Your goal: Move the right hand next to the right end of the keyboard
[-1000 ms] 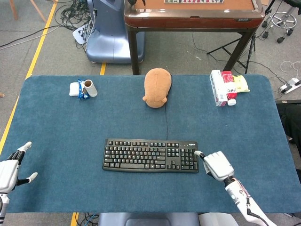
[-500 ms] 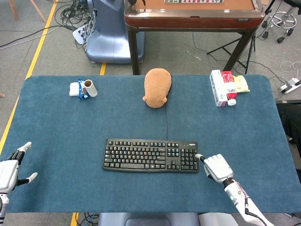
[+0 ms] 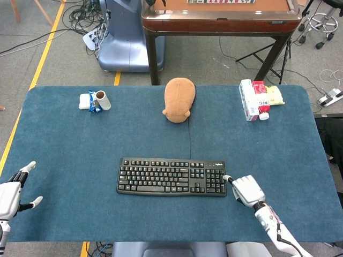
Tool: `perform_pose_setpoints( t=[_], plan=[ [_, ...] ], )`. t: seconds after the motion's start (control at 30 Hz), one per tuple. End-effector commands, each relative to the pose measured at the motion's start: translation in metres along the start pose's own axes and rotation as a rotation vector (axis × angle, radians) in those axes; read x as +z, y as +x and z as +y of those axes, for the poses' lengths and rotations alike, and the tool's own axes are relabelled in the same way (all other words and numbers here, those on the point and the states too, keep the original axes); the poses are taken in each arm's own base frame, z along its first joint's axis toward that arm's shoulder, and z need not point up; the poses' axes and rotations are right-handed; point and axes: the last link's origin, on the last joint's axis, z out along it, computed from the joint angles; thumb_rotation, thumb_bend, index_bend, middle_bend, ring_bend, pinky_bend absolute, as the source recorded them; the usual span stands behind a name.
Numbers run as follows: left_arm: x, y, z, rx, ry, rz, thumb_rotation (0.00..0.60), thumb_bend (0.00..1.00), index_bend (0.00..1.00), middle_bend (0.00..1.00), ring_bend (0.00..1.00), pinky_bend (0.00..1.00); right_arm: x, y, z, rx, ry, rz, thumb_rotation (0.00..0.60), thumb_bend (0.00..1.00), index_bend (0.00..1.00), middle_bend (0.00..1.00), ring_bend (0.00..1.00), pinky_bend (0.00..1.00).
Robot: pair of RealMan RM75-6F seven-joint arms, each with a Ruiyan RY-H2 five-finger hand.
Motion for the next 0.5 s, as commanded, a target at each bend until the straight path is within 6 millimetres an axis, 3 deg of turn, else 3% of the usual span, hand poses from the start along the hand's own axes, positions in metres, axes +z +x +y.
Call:
perform_pose_setpoints(
  t=[0.03,0.5],
  plan=[
    [-0.0001,-0.0001,-0.0001,0.0,0.0,-0.001,0.6,0.13,0.1,0.18,0.26,0.56,0.0003,-0.0004,-0.0002,0.0,0.001,-0.001,0.6,0.84,0.25,1.0,0.98,1.0],
    [-0.0004,0.0011,-0.0016,-0.003,0.005,0.0,0.6,0.13,0.1,0.18,0.26,0.56,0.0046,-0.0047,-0.0003,-0.005,0.002,-0.017,0.6,0.84,0.25,1.0,0.98,1.0]
  ],
)
